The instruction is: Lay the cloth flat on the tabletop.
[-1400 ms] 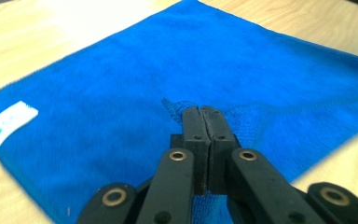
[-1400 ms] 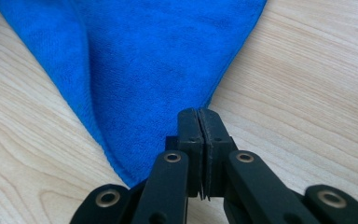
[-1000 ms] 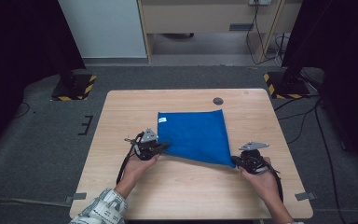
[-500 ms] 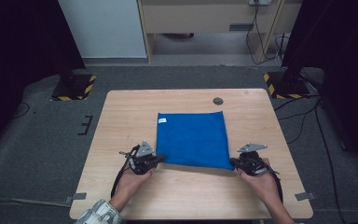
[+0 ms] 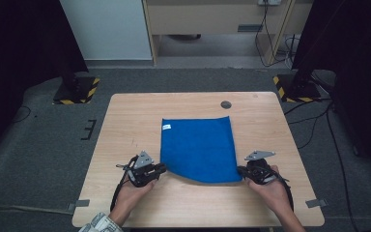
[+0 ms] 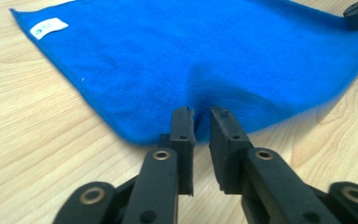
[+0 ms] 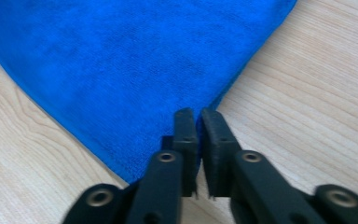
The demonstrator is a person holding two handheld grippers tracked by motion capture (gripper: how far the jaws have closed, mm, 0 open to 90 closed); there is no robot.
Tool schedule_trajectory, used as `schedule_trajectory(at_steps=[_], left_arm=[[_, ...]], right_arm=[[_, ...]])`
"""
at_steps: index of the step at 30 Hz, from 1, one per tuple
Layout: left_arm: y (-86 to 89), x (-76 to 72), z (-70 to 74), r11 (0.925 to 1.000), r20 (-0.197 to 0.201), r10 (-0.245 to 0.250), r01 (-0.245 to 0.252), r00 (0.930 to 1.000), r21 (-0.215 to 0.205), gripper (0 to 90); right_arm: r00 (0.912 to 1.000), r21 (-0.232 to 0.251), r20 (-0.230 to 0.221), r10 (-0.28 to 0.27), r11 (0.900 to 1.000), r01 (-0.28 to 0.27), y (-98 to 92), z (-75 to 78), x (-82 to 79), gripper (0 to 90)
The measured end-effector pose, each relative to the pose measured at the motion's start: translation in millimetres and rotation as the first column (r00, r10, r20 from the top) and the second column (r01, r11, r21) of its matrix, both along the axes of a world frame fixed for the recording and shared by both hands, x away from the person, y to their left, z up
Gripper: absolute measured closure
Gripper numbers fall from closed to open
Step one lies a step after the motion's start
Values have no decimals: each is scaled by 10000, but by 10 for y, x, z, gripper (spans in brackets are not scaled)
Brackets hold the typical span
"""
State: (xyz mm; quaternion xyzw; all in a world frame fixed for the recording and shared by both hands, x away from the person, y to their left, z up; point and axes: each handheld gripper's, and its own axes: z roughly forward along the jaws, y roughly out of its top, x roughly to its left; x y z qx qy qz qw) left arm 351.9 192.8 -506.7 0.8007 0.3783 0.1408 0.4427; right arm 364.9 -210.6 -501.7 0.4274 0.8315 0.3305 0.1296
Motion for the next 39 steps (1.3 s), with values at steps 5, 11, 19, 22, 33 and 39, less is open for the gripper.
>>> schedule_trajectory(at_steps=[5, 11, 19, 22, 33, 39], left_arm=[[119, -95, 58, 9985, 346, 416, -404, 9985, -371, 600], [185, -46, 83, 9977, 504, 535, -513, 9973, -447, 438], [96, 39, 97, 9999, 502, -97, 100, 9987, -64, 286], [78, 117, 97, 9999, 352, -129, 129, 9993, -19, 260], [105, 372, 113, 9999, -1, 4, -4, 10000, -142, 141], [130, 464, 158, 9999, 4, 57, -57, 10000, -150, 124]], right_arm=[[9996, 128, 155, -227, 9997, 225, -1, 11, -26, 633], [9978, 283, 603, -261, 9993, 244, 28, 22, -11, 439], [9943, 595, 1062, -87, 9982, 23, 128, 17, 43, 244], [9940, 642, 1094, 60, 9979, -131, 186, 13, 62, 211], [9943, 818, 1033, 271, 9960, -356, 296, -25, 174, 148], [9946, 723, 974, 351, 9965, -422, 405, -33, 213, 134]])
